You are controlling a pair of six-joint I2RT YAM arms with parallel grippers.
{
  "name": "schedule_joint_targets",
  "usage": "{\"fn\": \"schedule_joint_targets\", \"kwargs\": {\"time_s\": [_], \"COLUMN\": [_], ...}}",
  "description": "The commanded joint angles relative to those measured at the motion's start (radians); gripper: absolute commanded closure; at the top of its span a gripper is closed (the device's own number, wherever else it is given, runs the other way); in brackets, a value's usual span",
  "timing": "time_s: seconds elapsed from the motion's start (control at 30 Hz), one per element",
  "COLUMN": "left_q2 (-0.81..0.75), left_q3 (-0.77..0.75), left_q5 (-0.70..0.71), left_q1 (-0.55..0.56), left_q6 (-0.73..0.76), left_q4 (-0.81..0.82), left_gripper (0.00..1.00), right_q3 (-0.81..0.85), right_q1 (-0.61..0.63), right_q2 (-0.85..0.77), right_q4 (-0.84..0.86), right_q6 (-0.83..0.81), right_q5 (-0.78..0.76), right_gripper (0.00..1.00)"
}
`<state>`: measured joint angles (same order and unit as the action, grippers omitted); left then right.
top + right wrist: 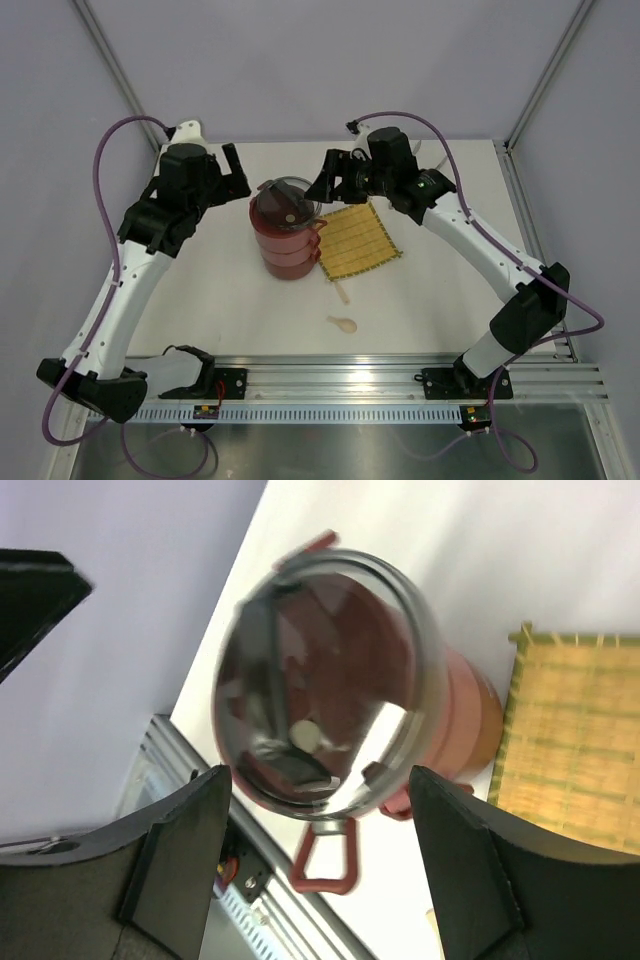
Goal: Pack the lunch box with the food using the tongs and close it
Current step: Close the box lid on the packing box.
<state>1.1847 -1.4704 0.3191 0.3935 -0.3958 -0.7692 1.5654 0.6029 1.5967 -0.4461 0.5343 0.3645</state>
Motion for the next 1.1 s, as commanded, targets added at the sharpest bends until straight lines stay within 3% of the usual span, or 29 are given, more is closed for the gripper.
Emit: {"fn": "schedule_joint_targets", "kwargs": {"time_s": [0.0,0.23,0.67,0.73,0.8,0.97,1.07], "left_q2": [-0.059,-0.129,-0.119,-0.117,-0.116,-0.114,-0.122], "left_q3": [0.044,0.139,0.185,0.193,0.2,0.213,0.228], "left_q5": [-0.093,-0.207,-0.29,-0.298,-0.307,-0.311,-0.311], "left_q1": [-0.093,-0.274,-0.346,-0.352,-0.358,-0.367,-0.37], "left_q6": [-0.06,-0.09,-0.078,-0.078,-0.078,-0.08,-0.092], "left_q4": [0.067,0.096,0.116,0.12,0.125,0.127,0.131], "left_gripper": [0.01,0.01,0.01,0.01,0.01,0.01,0.01], "right_q3": [0.114,0.294,0.512,0.536,0.548,0.578,0.558], "right_q1": [0.084,0.187,0.261,0.268,0.282,0.313,0.324], "right_q2": [-0.018,0.095,0.287,0.313,0.328,0.362,0.347], "right_q4": [-0.091,-0.229,-0.355,-0.365,-0.37,-0.368,-0.338], "right_q6": [-0.178,-0.319,-0.488,-0.51,-0.52,-0.573,-0.593], "right_q5": [-0.171,-0.305,-0.433,-0.459,-0.479,-0.532,-0.535], "right_gripper": [0.21,0.23,0.25,0.28,0.38,0.46,0.59]}}
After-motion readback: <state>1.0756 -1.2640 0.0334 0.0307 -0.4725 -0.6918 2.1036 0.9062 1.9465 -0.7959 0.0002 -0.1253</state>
